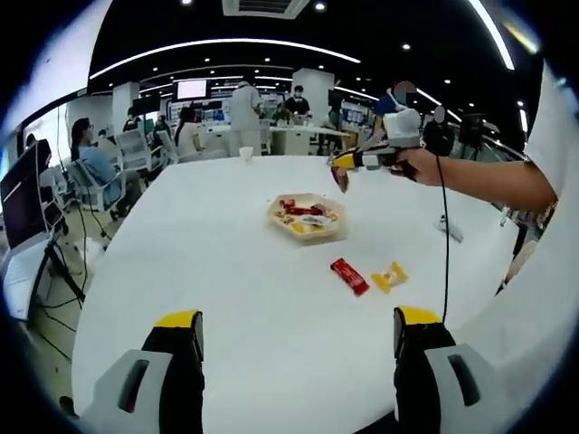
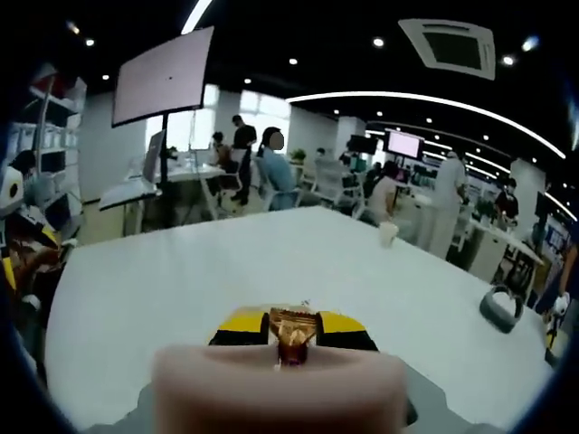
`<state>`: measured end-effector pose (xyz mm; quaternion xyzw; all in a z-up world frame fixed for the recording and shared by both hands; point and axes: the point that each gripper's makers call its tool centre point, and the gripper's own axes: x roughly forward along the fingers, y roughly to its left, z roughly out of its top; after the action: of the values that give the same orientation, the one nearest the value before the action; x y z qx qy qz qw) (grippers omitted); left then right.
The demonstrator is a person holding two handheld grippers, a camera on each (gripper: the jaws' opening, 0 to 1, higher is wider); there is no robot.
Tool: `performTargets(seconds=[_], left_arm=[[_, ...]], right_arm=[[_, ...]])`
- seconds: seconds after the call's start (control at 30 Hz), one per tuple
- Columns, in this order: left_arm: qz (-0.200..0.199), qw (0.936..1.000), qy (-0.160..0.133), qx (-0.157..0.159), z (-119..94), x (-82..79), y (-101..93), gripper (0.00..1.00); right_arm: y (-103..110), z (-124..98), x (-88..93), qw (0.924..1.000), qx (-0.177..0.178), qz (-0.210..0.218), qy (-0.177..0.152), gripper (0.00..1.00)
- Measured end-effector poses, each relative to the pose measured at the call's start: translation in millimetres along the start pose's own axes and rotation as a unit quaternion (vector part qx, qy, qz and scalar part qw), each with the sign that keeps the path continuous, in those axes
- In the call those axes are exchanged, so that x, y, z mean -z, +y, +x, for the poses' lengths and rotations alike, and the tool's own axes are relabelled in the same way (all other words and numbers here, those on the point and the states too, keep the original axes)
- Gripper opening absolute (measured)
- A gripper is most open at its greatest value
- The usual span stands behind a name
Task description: Place the target food into the container with the food tongs after gripping and lifting it, then release it inside without dropping or visibly crushing the food.
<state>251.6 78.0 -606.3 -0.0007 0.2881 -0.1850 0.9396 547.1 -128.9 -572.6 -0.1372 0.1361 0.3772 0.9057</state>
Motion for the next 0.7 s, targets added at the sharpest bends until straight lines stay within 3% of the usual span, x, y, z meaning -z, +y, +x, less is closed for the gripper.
performTargets(seconds=[0.2, 0.4, 0.57, 0.7], left_arm=[[-0.014, 0.9996, 0.001, -0.024, -15, 9.9, 14.7, 0.86], [-0.026, 0.9988, 0.004, -0.041, -27, 20.6, 25.1, 0.86], [-0.03, 0.9983, 0.002, -0.05, -31, 21.0, 29.9, 0.86], [-0.031, 0.9981, 0.003, -0.052, -33, 20.6, 31.1, 0.86]], right_arm=[[-2, 23, -19.8, 0.9997, -0.009, -0.023, -0.003, 0.2], [-10, 34, -25.6, 0.9995, -0.009, -0.032, 0.0, 0.19], [-11, 41, -25.0, 0.9992, -0.01, -0.039, 0.005, 0.22], [-12, 47, -15.4, 0.9997, -0.02, -0.003, 0.016, 0.24]])
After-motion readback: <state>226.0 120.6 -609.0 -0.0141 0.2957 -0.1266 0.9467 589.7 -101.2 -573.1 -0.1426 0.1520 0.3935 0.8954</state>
